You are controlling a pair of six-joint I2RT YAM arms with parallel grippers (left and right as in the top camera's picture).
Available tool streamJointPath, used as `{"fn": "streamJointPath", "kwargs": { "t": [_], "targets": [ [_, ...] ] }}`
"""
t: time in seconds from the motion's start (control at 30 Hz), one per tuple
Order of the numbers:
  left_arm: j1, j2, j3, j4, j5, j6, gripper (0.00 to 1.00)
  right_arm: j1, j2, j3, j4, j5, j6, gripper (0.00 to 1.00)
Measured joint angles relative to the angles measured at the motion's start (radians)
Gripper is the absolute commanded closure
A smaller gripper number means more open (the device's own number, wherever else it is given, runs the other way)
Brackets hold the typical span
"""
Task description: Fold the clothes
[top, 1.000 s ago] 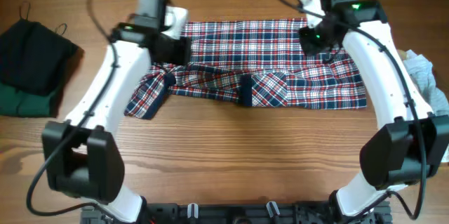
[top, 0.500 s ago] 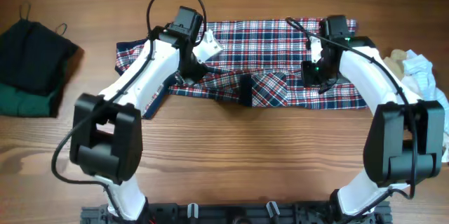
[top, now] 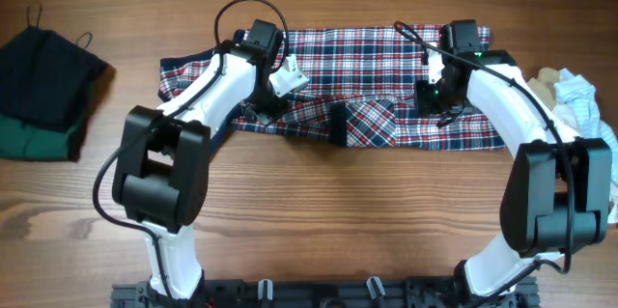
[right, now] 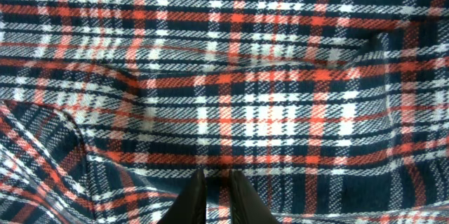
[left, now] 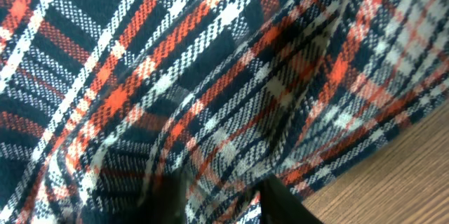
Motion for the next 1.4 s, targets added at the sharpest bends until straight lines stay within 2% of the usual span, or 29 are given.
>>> {"fn": "streamJointPath", "kwargs": {
  "t": [0.33,0.53,0.6,0.63,0.7,0.77,0.93,1.0,1.07,1.13,1.17,1.23,1.27,1.33,1.4],
  "targets": [
    [0.0,-0.008,0.032,-0.008,-0.003,0.007,0.96,0.0,0.0,0.0,0.005,0.001,0.0,0.87],
    [0.0,-0.042,0.043,0.061,-0.069,0.063,0.96,0.0,0.0,0.0,0.026,0.001,0.0,0.87],
    [0.0,-0.042,0.045,0.14,-0.074,0.07,0.96,0.0,0.0,0.0,0.029,0.001,0.0,0.87],
    [0.0,-0.042,0.045,0.154,-0.076,0.071,0.93,0.0,0.0,0.0,0.029,0.001,0.0,0.87],
    [0.0,-0.042,0.045,0.18,-0.077,0.073,0.76,0.0,0.0,0.0,0.03,0.001,0.0,0.87],
    [0.0,-0.042,0.045,0.19,-0.082,0.087,0.65,0.0,0.0,0.0,0.03,0.001,0.0,0.87],
    [0.0,-0.042,0.045,0.195,-0.093,0.085,0.18,0.0,0.0,0.0,0.031,0.001,0.0,0.87],
    [0.0,-0.04,0.045,0.267,-0.146,0.064,0.07,0.0,0.0,0.0,0.032,0.001,0.0,0.87],
    [0.0,-0.04,0.049,0.352,-0.23,0.024,0.04,0.0,0.0,0.0,0.032,0.001,0.0,0.87],
    [0.002,-0.048,0.081,0.374,-0.316,-0.018,0.09,0.0,0.0,0.0,0.032,0.001,0.0,0.86],
    [0.002,-0.059,0.091,0.359,-0.332,-0.033,0.25,0.0,0.0,0.0,0.032,0.001,0.0,0.83],
    [0.002,-0.104,0.105,0.267,-0.338,-0.076,0.5,0.0,0.0,0.0,0.032,0.001,0.0,0.82],
    [0.002,-0.133,0.109,0.195,-0.322,-0.093,0.6,0.0,0.0,0.0,0.035,0.001,0.0,0.82],
    [0.003,-0.177,0.123,0.037,-0.236,-0.126,0.74,0.0,0.0,0.0,0.049,0.001,0.0,0.82],
    [0.003,-0.186,0.129,-0.122,-0.116,-0.15,0.8,0.0,0.0,0.0,0.064,0.001,0.0,0.82]
  ]
}}
